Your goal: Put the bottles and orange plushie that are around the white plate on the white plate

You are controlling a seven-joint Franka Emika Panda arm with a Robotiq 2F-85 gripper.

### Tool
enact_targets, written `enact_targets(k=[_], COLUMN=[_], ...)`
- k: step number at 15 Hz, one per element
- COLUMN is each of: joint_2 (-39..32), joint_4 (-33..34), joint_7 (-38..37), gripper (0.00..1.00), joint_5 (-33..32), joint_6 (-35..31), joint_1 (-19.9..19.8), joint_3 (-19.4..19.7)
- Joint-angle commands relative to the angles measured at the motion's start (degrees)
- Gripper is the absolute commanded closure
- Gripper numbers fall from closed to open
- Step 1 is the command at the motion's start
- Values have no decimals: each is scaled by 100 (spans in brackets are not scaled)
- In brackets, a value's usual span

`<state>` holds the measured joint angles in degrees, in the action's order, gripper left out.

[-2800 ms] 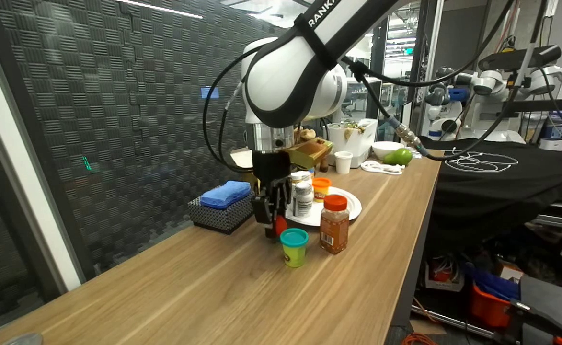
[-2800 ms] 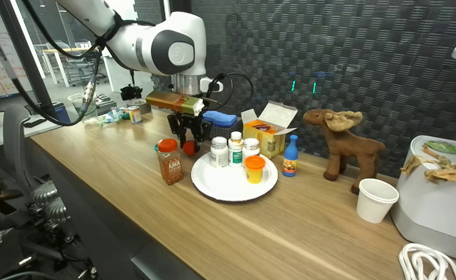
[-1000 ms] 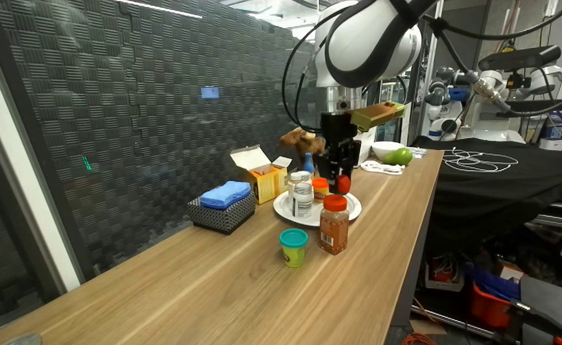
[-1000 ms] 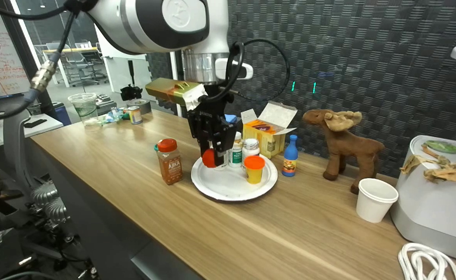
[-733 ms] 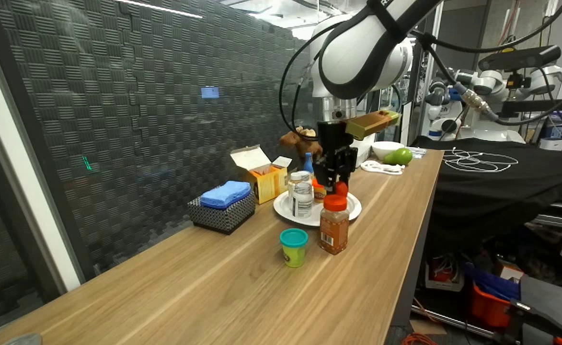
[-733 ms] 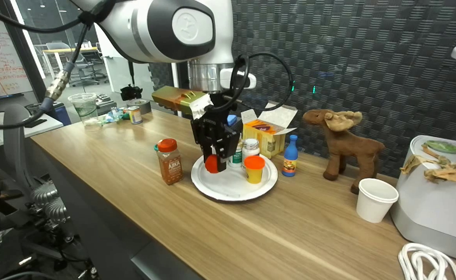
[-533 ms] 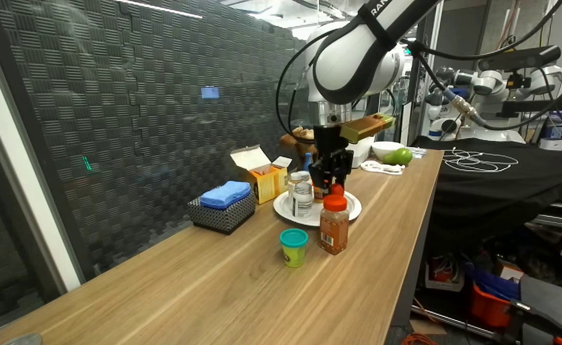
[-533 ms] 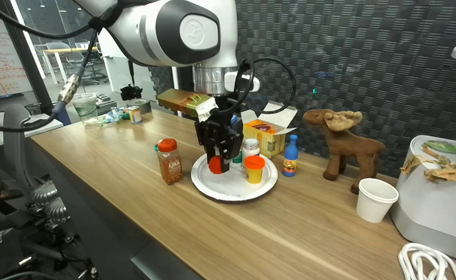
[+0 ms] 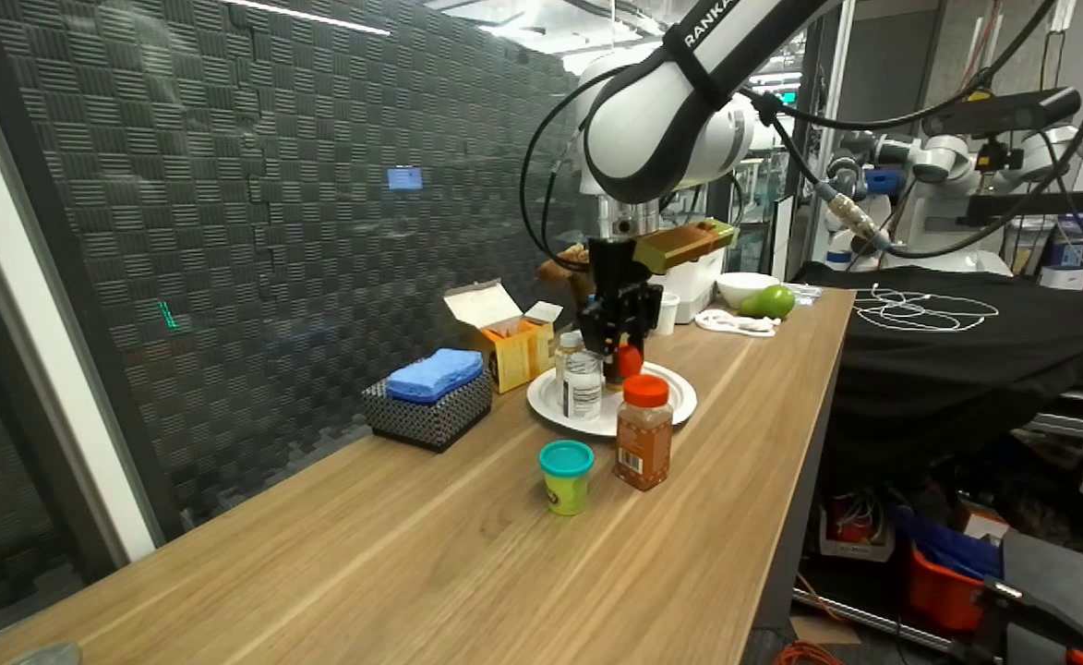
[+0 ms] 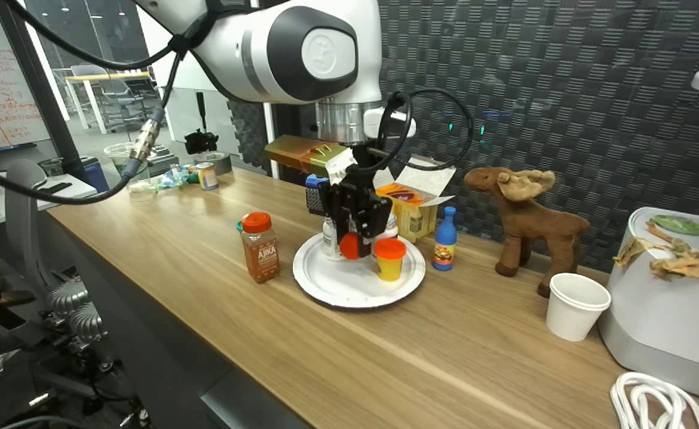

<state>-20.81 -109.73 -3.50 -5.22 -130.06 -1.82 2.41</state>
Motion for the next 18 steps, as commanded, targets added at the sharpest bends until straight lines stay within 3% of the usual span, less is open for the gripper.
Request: enact_targets(k=[1, 4, 12, 18], joint_2=[93, 217, 825, 1636], joint_4=[81, -24, -381, -827], joint_7=[-17, -2, -114, -862], gripper=[20, 1, 0, 0], joint_5=[122, 183, 57, -525], joint_6=[-157, -314, -558, -374], joint_1=[-6, -16, 103, 376], joint_3=[5, -8, 10, -33])
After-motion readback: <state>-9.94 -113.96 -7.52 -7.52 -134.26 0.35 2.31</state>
